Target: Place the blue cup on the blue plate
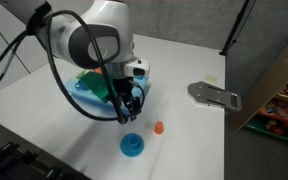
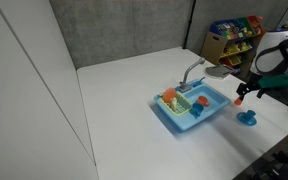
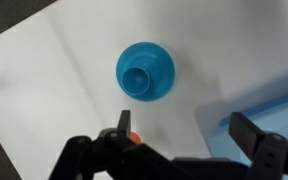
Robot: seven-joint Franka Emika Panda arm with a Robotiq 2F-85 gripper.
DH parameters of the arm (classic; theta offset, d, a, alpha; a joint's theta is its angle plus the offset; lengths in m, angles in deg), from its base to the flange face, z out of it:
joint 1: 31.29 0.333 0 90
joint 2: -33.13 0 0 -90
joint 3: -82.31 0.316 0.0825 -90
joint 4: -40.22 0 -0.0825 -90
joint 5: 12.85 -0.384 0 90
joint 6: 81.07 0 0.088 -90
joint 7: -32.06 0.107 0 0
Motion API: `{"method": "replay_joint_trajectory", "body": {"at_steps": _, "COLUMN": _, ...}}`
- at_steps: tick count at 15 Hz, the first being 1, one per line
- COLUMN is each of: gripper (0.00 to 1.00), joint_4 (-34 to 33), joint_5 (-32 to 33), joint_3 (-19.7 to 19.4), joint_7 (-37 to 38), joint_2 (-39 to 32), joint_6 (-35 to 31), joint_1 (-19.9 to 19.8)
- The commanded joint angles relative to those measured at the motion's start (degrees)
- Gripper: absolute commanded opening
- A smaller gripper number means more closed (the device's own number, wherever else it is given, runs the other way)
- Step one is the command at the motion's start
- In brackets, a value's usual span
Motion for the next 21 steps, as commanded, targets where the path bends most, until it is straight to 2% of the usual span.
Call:
{"method": "replay_joint_trajectory", "body": {"at_steps": 1, "gripper": 1.0, "joint_4": 3.0, "joint_5": 1.8, "joint_3": 1.9, "joint_7": -2.2, "joint_2": 7.6, "joint_6": 4.9, "joint_1": -0.1}}
{"method": "replay_joint_trajectory", "body": {"at_steps": 5, "gripper": 1.0, "joint_4": 2.7, "joint_5": 0.3, "joint_3": 5.3, "joint_7": -6.0, "joint_2": 13.3, "joint_6": 13.6, "joint_1": -0.8}}
{"method": "replay_joint_trajectory", "body": {"at_steps": 12, "gripper": 1.0, "joint_4": 2.9, "joint_5": 1.1, "joint_3": 9.1, "joint_7": -6.2, "joint_2": 22.6, "joint_6": 25.3, "joint_1": 0.1}}
{"method": "replay_joint_trajectory", "body": {"at_steps": 21, "gripper": 1.0, "joint_4": 4.8, "joint_5": 0.6, "joint_3": 12.2, "joint_7": -9.7, "joint_2": 35.6, "joint_6": 32.3, "joint_1": 0.1}}
